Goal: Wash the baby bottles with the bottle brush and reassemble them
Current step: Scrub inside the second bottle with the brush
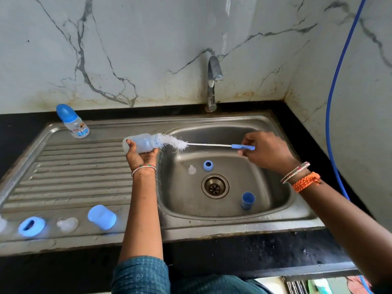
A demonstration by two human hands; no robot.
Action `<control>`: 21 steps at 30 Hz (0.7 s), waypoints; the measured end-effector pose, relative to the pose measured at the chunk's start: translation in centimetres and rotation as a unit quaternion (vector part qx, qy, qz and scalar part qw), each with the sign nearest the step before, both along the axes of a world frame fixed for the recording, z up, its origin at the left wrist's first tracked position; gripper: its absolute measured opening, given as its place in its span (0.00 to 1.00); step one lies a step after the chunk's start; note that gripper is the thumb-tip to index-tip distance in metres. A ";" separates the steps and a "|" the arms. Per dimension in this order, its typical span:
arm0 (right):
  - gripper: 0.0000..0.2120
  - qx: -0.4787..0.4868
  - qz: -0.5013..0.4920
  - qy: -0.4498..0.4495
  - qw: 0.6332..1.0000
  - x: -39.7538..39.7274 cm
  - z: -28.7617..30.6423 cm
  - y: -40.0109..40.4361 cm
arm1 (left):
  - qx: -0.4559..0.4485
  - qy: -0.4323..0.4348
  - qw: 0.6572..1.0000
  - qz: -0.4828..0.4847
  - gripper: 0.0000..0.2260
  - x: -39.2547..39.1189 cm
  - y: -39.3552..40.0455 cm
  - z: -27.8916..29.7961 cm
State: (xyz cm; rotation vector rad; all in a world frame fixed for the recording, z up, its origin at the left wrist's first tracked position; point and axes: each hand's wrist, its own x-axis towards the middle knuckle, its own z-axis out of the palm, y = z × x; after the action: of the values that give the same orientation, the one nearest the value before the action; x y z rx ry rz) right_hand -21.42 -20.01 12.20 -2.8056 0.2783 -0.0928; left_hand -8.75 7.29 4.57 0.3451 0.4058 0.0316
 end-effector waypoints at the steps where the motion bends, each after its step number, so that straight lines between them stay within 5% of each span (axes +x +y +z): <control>1: 0.08 -0.024 -0.004 -0.030 0.999 0.0 0.1 0.1 | -0.003 0.001 1.000 0.001 0.10 0.0 0.0 0.0; 4: 0.09 0.125 0.027 0.093 0.987 0.5 0.2 0.0 | 0.001 -0.014 1.000 0.005 0.09 -0.1 0.2 -0.2; 8: 0.17 0.366 0.009 0.315 0.876 0.3 0.9 -0.2 | 0.022 -0.050 0.998 -0.007 0.13 -0.6 0.8 0.0; 10: 0.12 0.306 0.055 0.261 0.914 0.2 0.8 -0.1 | 0.016 -0.049 0.999 -0.002 0.13 -0.5 1.1 -0.2; 12: 0.07 0.091 0.078 0.073 0.990 0.2 0.2 0.1 | 0.003 -0.036 0.999 0.011 0.11 -0.2 1.3 -0.5; 14: 0.07 -0.095 0.073 -0.141 0.983 0.4 -0.1 0.0 | -0.012 -0.020 1.000 0.009 0.10 0.0 1.0 -0.5; 16: 0.04 -0.155 0.088 -0.278 0.944 0.4 -0.2 0.3 | -0.025 -0.015 1.000 0.007 0.10 -0.1 0.4 -0.3; 19: 0.03 -0.110 0.054 -0.245 0.962 0.4 1.0 0.8 | -0.028 -0.011 1.000 0.001 0.11 -0.4 -0.2 -0.1; 21: 0.12 0.063 0.016 -0.014 0.998 0.5 2.5 0.9 | -0.025 -0.020 0.999 0.000 0.10 -0.6 -0.2 -0.3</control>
State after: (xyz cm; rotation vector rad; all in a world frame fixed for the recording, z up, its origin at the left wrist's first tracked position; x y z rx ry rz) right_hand -20.94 -19.15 14.73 -2.6805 0.2251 -0.1040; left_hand -9.35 7.06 4.32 0.2937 0.3661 0.0291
